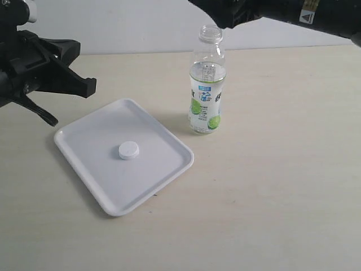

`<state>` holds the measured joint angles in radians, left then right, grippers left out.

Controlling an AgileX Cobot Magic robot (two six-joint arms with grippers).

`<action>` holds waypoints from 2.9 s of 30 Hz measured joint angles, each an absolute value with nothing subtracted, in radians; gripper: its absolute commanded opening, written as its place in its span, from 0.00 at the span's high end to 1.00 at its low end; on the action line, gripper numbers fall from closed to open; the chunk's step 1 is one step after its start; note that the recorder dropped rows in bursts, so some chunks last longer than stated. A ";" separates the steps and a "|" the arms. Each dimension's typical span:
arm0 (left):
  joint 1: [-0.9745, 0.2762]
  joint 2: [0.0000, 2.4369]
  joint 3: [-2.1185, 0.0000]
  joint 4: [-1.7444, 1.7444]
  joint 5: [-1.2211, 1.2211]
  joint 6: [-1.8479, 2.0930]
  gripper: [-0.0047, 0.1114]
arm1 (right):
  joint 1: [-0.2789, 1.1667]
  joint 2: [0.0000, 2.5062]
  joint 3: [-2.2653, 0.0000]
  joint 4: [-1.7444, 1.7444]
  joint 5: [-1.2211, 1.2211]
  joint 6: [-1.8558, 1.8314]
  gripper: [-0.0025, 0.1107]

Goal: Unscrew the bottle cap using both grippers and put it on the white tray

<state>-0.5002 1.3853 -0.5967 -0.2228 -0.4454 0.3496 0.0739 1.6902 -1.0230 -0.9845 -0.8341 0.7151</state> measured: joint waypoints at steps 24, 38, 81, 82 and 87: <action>-0.500 1.385 -0.597 -0.223 -0.479 0.339 0.96 | 0.074 1.488 -1.023 -1.158 -0.326 1.246 0.37; -0.500 1.381 -0.556 -0.228 -0.554 0.296 0.96 | 0.074 1.407 -0.941 -1.355 -0.070 1.326 0.98; -0.500 1.141 -0.004 -0.055 -1.098 -0.193 0.96 | 0.074 0.574 -0.005 -0.800 -0.384 0.792 0.98; -0.500 1.129 -0.004 -0.060 -1.098 -0.192 0.96 | 0.074 0.574 -0.005 -0.800 -0.384 0.792 0.98; -0.500 0.977 -0.004 -0.104 -1.101 -0.168 0.96 | 0.074 0.574 -0.005 -0.800 -0.384 0.792 0.98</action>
<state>-0.5002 0.9774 -0.0039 -0.1041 -1.1008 -0.1677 0.0739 0.5743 -0.0047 -0.7996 -0.3837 0.7918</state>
